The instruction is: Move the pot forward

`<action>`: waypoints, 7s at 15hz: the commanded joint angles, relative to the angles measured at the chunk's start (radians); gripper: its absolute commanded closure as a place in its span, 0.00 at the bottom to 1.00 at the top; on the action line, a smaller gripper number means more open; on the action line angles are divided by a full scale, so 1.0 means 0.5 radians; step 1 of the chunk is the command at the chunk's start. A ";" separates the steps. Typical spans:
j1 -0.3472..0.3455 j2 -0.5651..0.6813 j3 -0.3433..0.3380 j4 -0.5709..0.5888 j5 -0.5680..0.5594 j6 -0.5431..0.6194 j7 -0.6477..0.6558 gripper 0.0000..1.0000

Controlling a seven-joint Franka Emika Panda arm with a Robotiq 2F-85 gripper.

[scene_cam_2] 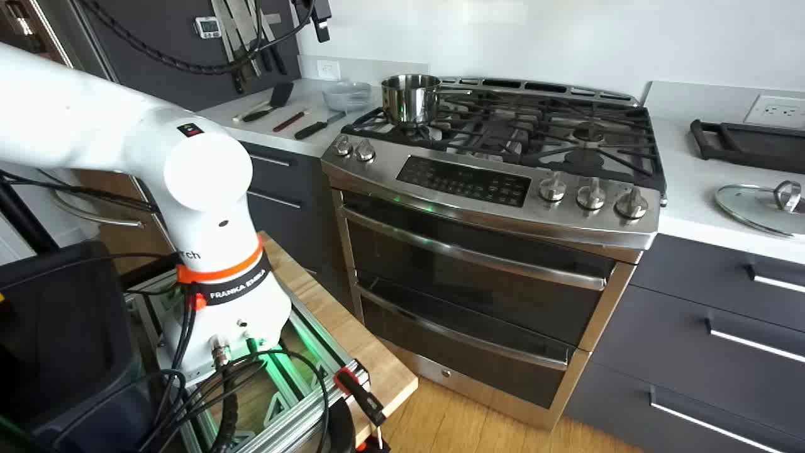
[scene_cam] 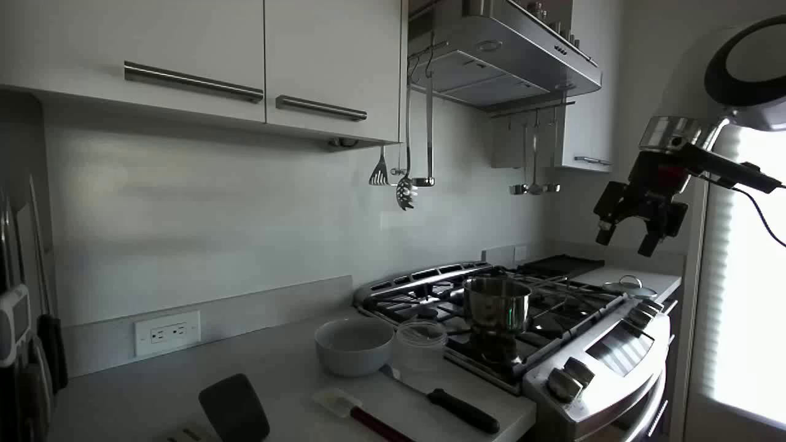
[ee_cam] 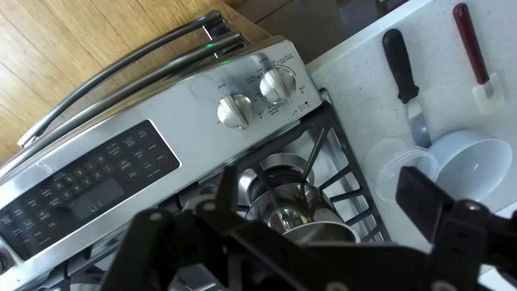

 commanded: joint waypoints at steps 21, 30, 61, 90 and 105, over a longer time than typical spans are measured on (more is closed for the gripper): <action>-0.024 0.835 0.127 0.703 -0.209 -0.149 -0.215 0.00; -0.014 0.848 0.119 0.695 -0.199 -0.085 -0.188 0.00; -0.112 1.604 0.004 0.803 -0.738 0.302 0.291 0.00; -0.025 1.896 -0.053 0.856 -0.713 0.673 0.506 0.58; -0.026 1.912 -0.072 0.899 -0.742 0.667 0.537 0.99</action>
